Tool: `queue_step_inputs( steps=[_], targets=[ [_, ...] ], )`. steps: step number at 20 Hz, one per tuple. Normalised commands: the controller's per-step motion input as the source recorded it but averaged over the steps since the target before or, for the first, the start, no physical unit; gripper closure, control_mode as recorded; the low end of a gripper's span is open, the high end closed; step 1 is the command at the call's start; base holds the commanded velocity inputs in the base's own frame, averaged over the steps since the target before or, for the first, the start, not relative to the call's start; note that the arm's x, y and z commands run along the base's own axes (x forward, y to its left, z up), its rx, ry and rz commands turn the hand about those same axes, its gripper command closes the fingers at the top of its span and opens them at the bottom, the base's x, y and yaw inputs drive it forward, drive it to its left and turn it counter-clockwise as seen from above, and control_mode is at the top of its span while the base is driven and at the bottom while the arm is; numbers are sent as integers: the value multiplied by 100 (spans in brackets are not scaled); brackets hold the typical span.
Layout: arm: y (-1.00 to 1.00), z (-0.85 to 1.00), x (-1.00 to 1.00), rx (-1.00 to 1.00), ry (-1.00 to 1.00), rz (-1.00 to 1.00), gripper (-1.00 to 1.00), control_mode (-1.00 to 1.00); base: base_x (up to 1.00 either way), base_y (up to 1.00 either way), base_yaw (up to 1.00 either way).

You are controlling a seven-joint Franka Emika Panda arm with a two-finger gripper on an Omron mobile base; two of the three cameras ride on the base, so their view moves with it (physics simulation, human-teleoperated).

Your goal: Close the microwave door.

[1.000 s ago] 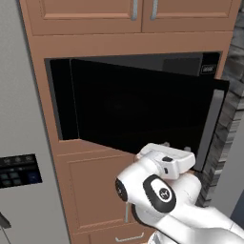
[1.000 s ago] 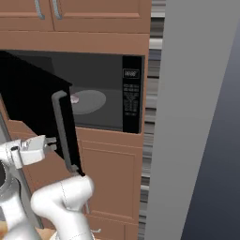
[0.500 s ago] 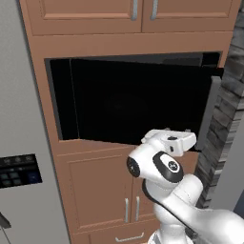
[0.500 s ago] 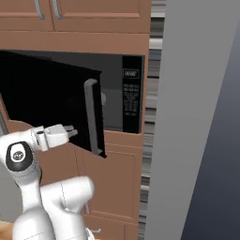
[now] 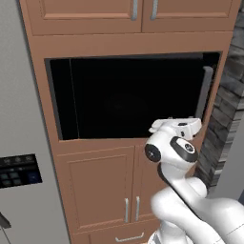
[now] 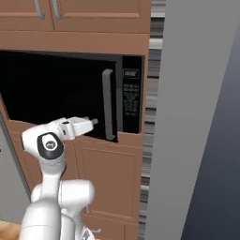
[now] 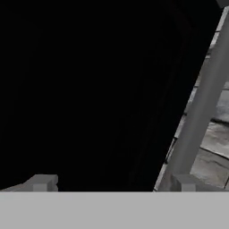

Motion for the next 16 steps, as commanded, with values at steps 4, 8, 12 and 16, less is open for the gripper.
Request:
queue_step_inputs(
  steps=[4, 8, 12, 16],
  targets=[
    [-35, 6, 40, 0, 0, 24, -100, -100, 0, 0, 0],
    [-25, 10, 35, 0, 2, 22, -100, -100, 0, 0, 0],
    [-13, 19, 31, 0, 8, 22, -100, -100, 0, 0, 0],
    [-2, 27, 34, 0, 10, 15, -100, -100, 0, 0, 0]
  ],
)
